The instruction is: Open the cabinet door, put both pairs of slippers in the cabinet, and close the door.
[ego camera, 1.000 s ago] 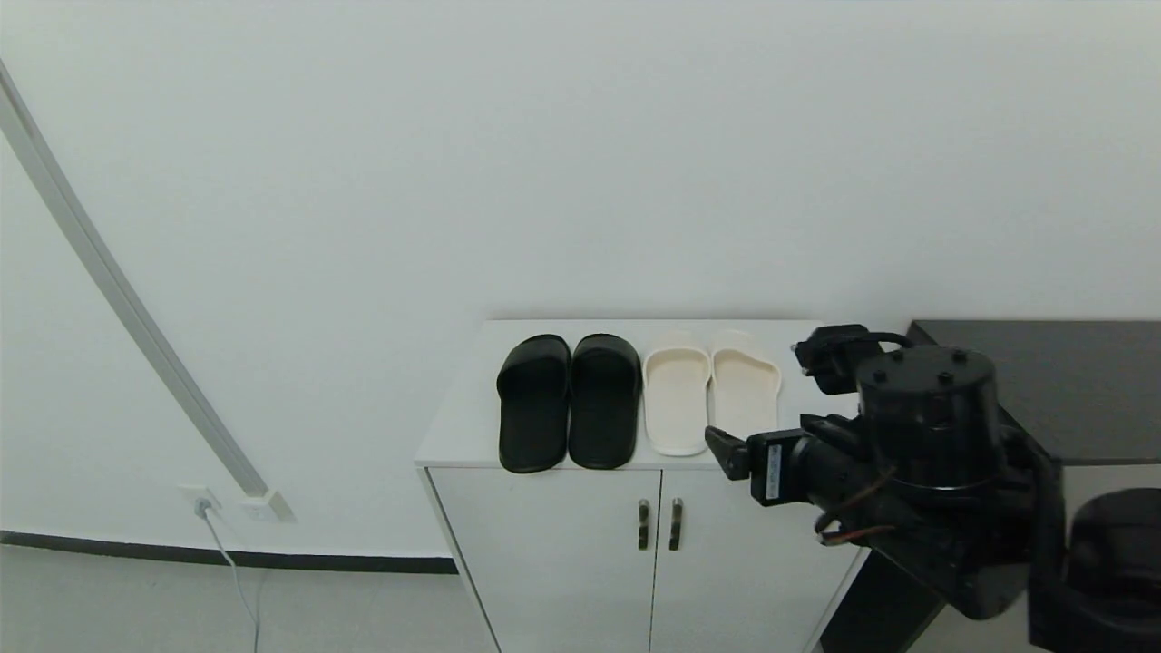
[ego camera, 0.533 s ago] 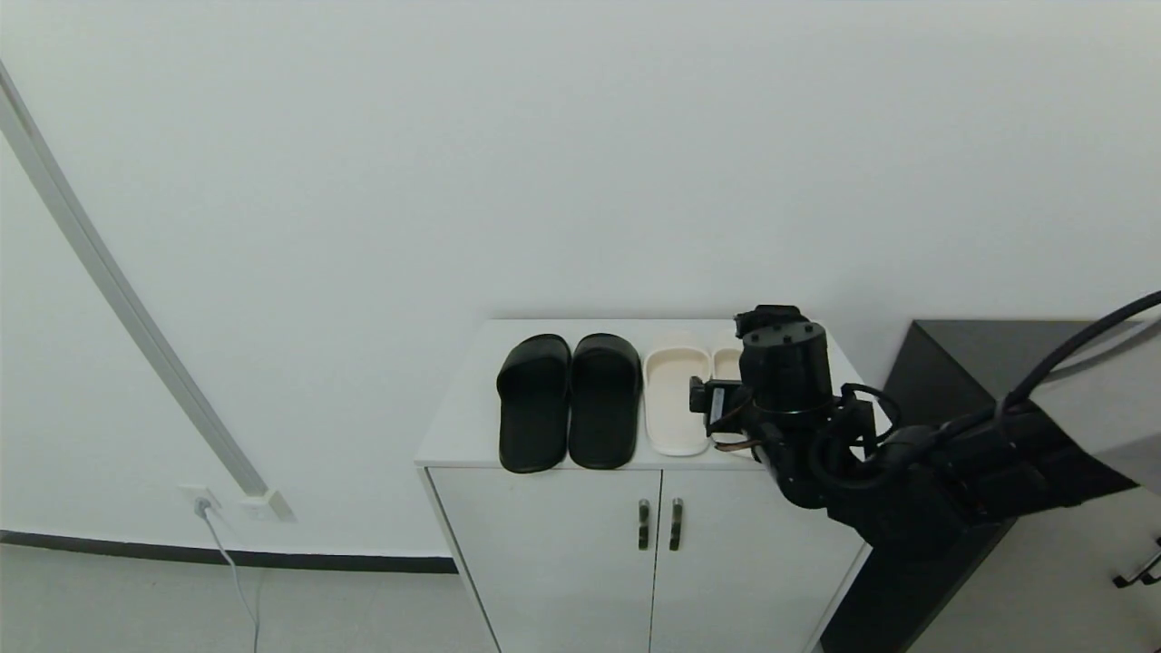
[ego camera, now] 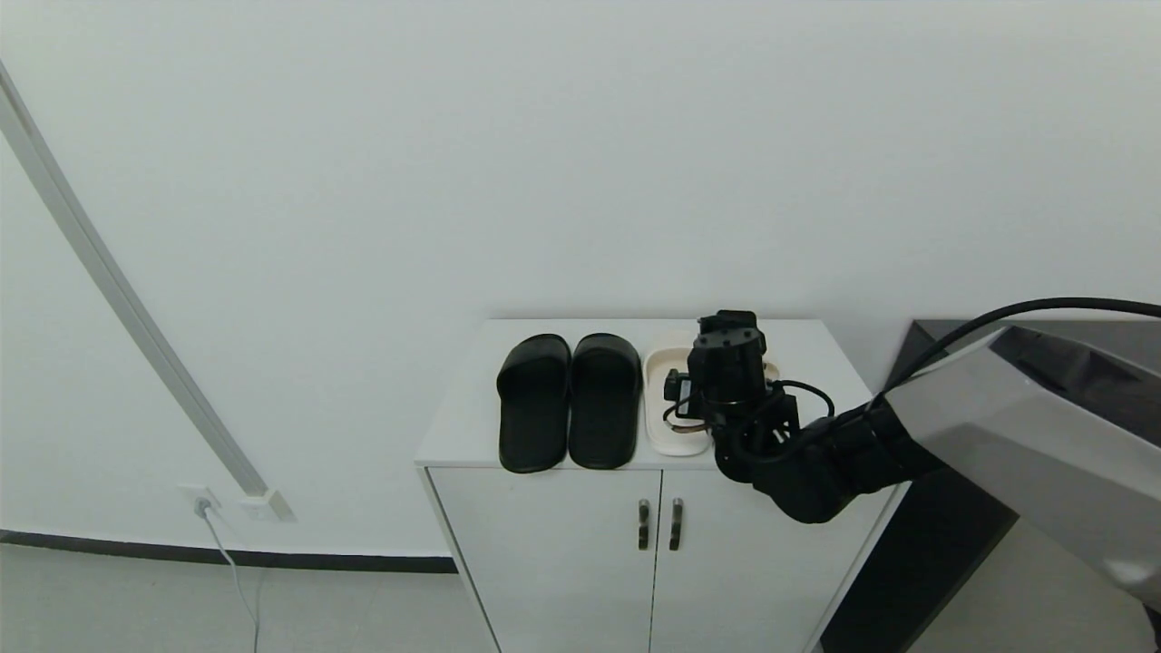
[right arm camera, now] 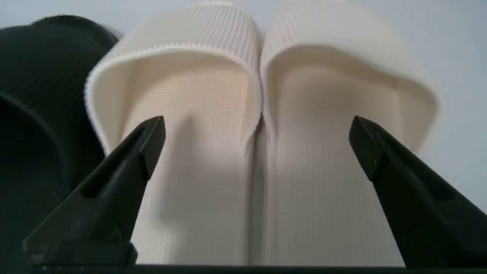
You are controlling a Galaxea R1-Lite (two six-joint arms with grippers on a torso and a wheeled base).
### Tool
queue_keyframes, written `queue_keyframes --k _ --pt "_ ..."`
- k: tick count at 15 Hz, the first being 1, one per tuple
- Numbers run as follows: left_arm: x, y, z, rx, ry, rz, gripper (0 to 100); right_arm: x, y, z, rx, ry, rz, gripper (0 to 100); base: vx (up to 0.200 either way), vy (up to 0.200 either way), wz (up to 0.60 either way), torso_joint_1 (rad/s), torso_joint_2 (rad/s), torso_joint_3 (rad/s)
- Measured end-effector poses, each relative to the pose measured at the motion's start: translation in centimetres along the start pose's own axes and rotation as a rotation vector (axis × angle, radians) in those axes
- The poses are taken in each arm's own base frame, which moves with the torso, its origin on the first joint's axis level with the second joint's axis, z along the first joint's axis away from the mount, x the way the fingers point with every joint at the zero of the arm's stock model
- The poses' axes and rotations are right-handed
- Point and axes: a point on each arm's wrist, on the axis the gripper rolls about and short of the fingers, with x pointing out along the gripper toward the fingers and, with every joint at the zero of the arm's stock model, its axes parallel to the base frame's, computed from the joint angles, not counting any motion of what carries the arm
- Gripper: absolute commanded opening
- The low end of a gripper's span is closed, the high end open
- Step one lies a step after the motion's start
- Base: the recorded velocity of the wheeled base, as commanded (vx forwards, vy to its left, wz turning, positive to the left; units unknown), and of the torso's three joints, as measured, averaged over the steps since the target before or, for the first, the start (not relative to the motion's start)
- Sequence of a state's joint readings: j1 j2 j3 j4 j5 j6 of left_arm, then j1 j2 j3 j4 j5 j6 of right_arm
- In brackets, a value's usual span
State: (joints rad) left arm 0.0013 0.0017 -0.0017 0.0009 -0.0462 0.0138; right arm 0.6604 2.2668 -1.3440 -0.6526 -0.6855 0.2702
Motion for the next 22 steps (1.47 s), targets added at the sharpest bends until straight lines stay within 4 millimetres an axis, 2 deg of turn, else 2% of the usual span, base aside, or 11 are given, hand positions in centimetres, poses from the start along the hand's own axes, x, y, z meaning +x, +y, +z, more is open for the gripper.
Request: queue_keyframes --k 2,7,11,12,19,22 --pt "0.0 0.0 0.0 0.000 0.000 0.000 0 1.2 0.1 -0.4 -0.004 -0.006 -0.011 100 0.000 0.000 0.00 0.000 0.00 0.000" --pt "0.0 0.0 0.0 -0.001 0.000 0.000 0 4.2 0.0 0.2 -0.041 -0.053 -0.040 100 0.000 0.000 0.00 0.000 0.00 0.000" --pt "0.0 0.0 0.0 -0.002 0.000 0.000 0 5.7 0.2 -0.3 -0.056 -0.052 -0.052 100 0.000 0.000 0.00 0.000 0.00 0.000" --pt "0.0 0.0 0.0 -0.001 0.000 0.000 0 5.9 0.3 -0.2 -0.051 -0.057 -0.051 0 0.000 0.000 0.00 0.000 0.00 0.000" --pt "0.0 0.0 0.0 -0.007 0.000 0.000 0 6.2 0.1 0.1 -0.047 -0.063 -0.056 0 0.000 0.000 0.00 0.000 0.00 0.000" --pt "0.0 0.0 0.0 -0.006 0.000 0.000 0 4.5 -0.8 1.6 -0.058 -0.058 -0.031 0 0.000 0.000 0.00 0.000 0.00 0.000"
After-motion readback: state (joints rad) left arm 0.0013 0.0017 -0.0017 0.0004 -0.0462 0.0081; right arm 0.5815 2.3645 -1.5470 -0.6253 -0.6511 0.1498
